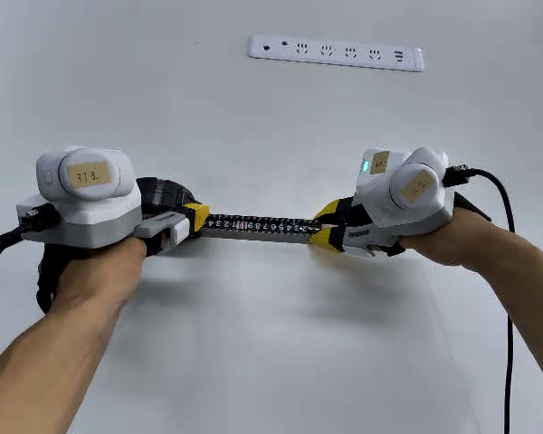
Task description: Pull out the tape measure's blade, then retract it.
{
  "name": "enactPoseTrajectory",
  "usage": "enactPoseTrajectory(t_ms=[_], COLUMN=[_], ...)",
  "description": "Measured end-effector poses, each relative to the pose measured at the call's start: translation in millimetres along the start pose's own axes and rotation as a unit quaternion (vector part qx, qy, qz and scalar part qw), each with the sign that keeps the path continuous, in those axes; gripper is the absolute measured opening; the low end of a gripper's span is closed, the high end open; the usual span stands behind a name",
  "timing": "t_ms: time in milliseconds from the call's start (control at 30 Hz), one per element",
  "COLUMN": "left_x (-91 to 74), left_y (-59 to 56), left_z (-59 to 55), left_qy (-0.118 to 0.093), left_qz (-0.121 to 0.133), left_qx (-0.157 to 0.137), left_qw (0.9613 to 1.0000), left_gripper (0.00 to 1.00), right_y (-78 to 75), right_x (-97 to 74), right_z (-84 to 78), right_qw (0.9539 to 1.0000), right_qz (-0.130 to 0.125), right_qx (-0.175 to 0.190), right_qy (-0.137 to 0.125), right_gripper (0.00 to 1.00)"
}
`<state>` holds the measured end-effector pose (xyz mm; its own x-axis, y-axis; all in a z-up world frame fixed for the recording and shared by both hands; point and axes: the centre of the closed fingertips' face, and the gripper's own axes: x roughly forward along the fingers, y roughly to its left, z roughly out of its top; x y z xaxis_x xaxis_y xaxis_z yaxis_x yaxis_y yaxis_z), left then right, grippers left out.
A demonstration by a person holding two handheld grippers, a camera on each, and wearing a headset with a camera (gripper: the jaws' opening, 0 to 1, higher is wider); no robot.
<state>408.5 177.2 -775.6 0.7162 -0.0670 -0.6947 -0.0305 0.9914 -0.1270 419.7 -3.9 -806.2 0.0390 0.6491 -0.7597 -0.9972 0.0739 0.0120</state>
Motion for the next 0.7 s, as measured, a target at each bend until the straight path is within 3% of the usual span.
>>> enactPoseTrajectory(t_ms=[700], left_x=[0.5], left_y=[0.5], left_z=[0.2], left_qy=[0.002], left_qz=[-0.002], left_qx=[0.000], left_qw=[1.0000], left_gripper=[0.58], right_y=[4.4], right_x=[13.2], right_z=[16.0], right_qw=[1.0000], right_qz=[0.007], right_qx=[-0.002], right_qy=[-0.006], right_gripper=[0.10])
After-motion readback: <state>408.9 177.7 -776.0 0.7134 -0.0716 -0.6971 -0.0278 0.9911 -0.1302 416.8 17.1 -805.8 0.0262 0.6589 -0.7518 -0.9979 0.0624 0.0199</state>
